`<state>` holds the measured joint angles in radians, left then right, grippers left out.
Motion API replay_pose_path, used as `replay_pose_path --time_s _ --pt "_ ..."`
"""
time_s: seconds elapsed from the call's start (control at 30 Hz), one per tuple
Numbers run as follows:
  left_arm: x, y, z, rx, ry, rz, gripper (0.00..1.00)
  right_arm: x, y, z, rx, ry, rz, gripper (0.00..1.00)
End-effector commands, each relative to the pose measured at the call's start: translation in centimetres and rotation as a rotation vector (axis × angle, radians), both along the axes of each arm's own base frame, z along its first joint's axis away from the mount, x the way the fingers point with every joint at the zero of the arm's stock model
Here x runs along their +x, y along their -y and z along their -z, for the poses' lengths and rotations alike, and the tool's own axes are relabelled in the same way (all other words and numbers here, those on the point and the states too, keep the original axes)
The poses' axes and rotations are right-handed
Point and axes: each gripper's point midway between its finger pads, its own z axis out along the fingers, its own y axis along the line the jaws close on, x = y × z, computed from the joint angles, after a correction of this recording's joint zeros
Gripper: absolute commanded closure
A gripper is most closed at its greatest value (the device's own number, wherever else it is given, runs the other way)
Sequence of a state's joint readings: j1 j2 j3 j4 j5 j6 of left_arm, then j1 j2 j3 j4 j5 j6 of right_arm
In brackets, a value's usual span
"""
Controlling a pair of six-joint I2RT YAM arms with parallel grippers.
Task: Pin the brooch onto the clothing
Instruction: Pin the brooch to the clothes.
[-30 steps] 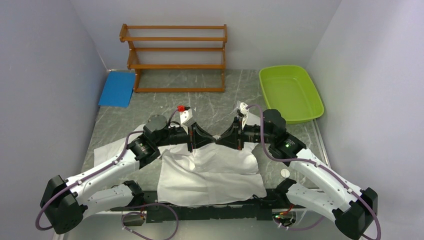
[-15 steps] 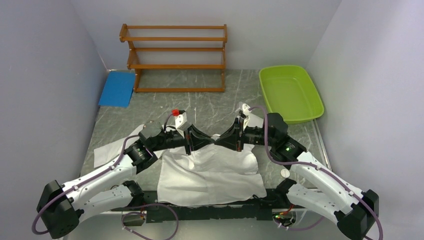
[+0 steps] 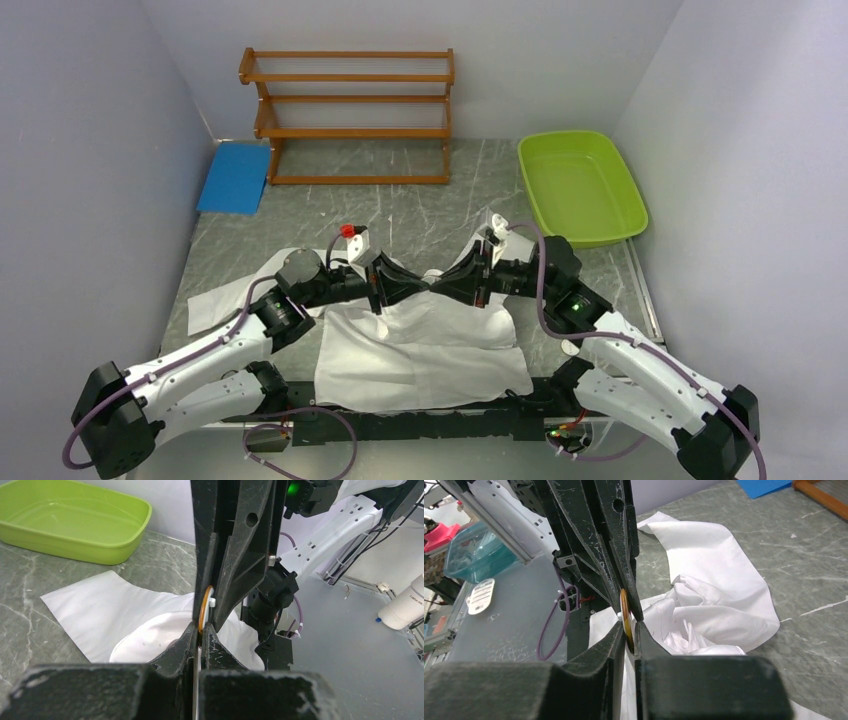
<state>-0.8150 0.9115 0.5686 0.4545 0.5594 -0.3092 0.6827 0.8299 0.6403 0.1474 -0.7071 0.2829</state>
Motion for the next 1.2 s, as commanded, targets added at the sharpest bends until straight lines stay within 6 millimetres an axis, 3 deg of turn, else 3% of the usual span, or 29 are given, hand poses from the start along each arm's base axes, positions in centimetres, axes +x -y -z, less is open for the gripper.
replay_pose_path --time_s 0.0,0.07,0.13,0.27,0.47,0.63,0.87,0.97,1.07,1.13,1.17 --pt "-0.8 -0.7 -2.1 -0.063 0.049 0.008 0.97 1.1 1.1 -2.6 0.109 0.125 0.084 0.68" --pt "-0.5 -0.8 -2.1 -0.061 0.062 -0.008 0.98 0.8 1.4 -3.0 0.141 0.147 0.091 0.42" --pt "-0.1 -0.9 -2.1 -0.054 0.07 -0.033 0.97 1.0 1.8 -3.4 0.166 0.159 0.13 0.23" --pt "0.8 -1.3 -1.7 -0.023 0.086 -0.091 0.97 2.1 3.0 -3.9 0.2 0.14 0.242 0.02" --pt "3.6 -2.1 0.7 0.111 0.192 -0.217 0.97 4.8 4.8 -2.8 0.193 0.006 0.453 0.0" --pt "3.7 -1.6 3.5 0.283 0.511 -0.184 0.97 6.7 6.1 -0.7 0.157 -0.135 0.609 0.0" --pt "2.4 -1.1 9.5 0.705 1.097 -0.077 0.97 7.9 7.0 3.6 0.086 -0.286 0.726 0.0" --pt "2.0 -1.0 8.8 0.749 1.346 -0.146 0.96 8.0 7.2 4.9 0.07 -0.327 0.745 0.0" --pt "1.6 -1.1 7.6 0.784 1.571 -0.238 0.55 8.1 7.1 5.7 0.056 -0.343 0.753 0.0" --pt "1.7 -1.0 7.0 0.823 1.687 -0.312 0.09 8.3 7.1 6.2 0.041 -0.349 0.756 0.0" --pt "1.8 -1.0 6.5 0.837 1.715 -0.355 0.06 8.4 7.0 6.3 0.034 -0.351 0.758 0.0"
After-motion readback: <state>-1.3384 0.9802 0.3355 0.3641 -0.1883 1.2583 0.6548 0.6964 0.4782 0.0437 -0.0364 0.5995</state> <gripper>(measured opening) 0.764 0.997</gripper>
